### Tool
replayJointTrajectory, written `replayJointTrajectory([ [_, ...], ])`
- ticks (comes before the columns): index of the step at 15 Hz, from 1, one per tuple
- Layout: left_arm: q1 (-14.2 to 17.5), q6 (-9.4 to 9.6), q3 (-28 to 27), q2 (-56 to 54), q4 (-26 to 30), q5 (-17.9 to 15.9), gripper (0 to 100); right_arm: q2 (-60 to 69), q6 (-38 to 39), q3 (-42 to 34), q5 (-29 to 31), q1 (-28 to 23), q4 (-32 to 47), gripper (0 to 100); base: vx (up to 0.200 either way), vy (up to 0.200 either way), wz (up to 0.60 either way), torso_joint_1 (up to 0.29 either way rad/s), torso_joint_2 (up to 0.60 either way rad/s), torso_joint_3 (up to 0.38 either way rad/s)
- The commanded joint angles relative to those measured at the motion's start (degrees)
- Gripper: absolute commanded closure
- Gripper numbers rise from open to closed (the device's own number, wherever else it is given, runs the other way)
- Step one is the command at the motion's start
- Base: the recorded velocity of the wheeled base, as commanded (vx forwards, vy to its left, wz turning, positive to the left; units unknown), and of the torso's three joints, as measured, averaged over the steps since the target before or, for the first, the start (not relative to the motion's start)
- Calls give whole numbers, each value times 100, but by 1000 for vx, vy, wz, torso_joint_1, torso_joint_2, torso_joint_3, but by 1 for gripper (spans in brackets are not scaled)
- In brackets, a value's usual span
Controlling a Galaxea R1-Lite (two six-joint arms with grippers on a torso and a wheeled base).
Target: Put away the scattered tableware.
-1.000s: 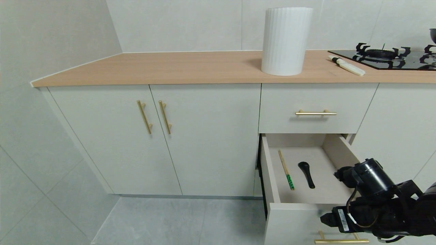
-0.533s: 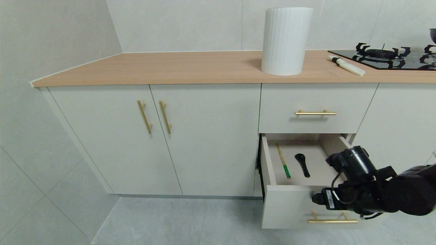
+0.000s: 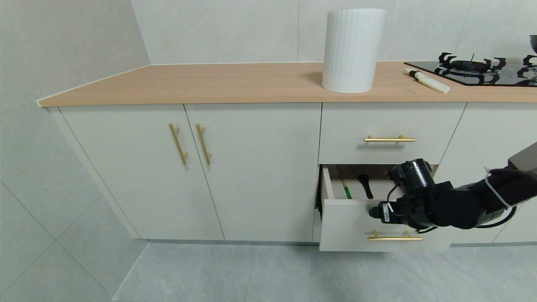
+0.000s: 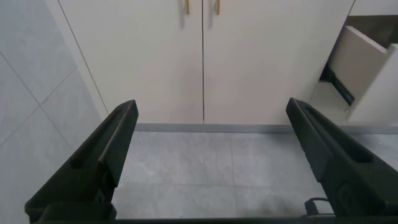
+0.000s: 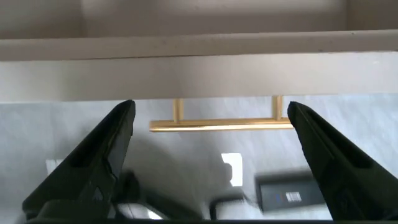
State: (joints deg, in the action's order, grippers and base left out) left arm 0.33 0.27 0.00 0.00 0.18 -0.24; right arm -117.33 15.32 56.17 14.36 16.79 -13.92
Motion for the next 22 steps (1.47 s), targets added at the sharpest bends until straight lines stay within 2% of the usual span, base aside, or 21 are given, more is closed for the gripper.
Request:
replayJointTrajectory([
  [1, 2, 0, 0, 0, -1, -2, 0, -246, -152, 227, -3, -70, -155, 0, 0, 0, 0, 0, 0, 0],
  [5, 2, 0, 0, 0, -1, -2, 0, -466, -557, 491, -3, -185, -761, 0, 0, 0, 0, 0, 0, 0],
  [11, 2, 0, 0, 0, -1, -2, 0, -703, -706, 544, -3, -272, -1587, 0, 0, 0, 0, 0, 0, 0],
  [17, 2, 0, 0, 0, -1, -2, 0, -1283, -759, 535, 5, -448, -2730, 0, 0, 0, 0, 0, 0, 0],
  [22, 2, 0, 0, 0, -1, -2, 0, -1925, -750, 843, 76, -589, -3662, 0, 0, 0, 0, 0, 0, 0],
])
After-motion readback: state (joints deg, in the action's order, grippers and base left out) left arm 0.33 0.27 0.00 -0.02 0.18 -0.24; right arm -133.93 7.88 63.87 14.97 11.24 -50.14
